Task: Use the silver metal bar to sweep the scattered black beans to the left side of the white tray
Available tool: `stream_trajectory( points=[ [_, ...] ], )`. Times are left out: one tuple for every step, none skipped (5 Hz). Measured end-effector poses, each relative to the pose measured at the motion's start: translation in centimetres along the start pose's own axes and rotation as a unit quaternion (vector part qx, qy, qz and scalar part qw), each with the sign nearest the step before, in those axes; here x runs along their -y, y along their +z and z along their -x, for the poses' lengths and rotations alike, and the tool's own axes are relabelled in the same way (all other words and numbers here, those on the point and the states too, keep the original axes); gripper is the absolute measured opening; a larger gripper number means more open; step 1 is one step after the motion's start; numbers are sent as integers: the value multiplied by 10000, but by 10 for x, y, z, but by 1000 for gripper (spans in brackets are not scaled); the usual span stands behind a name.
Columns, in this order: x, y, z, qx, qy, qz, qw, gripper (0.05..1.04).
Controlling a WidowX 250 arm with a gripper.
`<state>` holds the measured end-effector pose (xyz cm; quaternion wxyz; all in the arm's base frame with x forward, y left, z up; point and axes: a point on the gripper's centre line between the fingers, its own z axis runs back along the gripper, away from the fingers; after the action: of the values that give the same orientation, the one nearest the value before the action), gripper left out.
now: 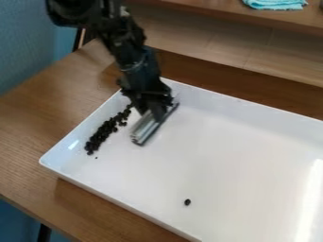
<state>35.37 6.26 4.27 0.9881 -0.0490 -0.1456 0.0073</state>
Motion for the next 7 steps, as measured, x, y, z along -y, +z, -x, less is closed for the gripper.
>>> stream_trajectory(
  points=[
    [-17, 7, 8, -122, 72, -119, 9998, 370],
    [-8, 11, 6, -76, 41, 2, 10000, 370],
    [37, 11, -9, -58, -393, 152, 9991, 370],
    [93, 34, -30, 357, -878, 351, 9949, 370],
    [140, 31, -40, 440, -1129, 686, 9903, 370],
    [185, 13, -42, 327, -1040, 749, 9912, 370],
    [224, 2, -34, 186, -842, 849, 9926, 370]
  ],
)
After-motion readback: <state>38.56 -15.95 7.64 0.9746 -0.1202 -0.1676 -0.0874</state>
